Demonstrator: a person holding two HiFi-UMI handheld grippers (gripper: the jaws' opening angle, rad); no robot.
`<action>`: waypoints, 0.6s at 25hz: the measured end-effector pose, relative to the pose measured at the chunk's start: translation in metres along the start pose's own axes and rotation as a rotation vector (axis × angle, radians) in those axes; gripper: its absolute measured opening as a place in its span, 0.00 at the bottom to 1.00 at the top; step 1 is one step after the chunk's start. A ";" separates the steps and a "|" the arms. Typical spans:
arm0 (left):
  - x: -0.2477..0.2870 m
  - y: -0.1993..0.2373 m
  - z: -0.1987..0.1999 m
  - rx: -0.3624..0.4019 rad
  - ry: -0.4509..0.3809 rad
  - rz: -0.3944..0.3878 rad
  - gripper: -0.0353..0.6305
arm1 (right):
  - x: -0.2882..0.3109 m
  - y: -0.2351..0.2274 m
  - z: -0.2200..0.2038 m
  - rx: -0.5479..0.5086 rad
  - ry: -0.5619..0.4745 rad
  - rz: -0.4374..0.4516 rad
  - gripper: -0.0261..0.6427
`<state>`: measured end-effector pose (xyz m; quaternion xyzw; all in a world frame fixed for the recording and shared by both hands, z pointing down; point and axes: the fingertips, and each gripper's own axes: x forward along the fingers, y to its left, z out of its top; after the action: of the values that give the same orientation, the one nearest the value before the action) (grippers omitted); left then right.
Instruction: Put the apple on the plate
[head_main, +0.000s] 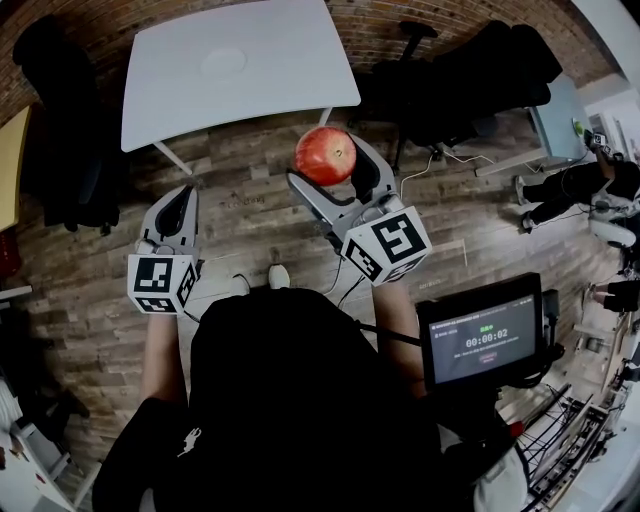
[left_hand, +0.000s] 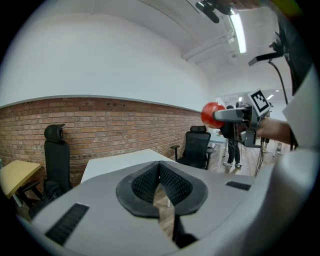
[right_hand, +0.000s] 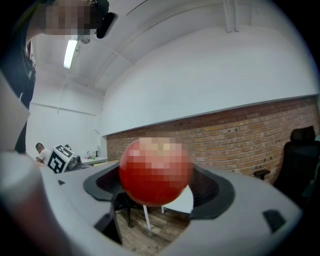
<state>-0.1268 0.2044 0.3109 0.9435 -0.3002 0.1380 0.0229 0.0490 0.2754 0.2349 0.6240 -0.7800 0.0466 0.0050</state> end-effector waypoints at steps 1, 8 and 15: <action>0.000 -0.002 -0.001 0.000 0.000 0.001 0.06 | -0.002 0.000 -0.002 0.001 0.001 0.002 0.63; -0.003 -0.012 -0.003 -0.016 -0.015 -0.009 0.06 | -0.009 -0.003 -0.007 0.024 -0.007 0.002 0.63; -0.007 -0.013 -0.003 -0.008 -0.024 -0.009 0.06 | -0.012 -0.001 -0.012 0.002 0.007 0.014 0.63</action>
<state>-0.1255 0.2194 0.3120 0.9464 -0.2967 0.1255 0.0236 0.0523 0.2873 0.2459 0.6184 -0.7843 0.0497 0.0065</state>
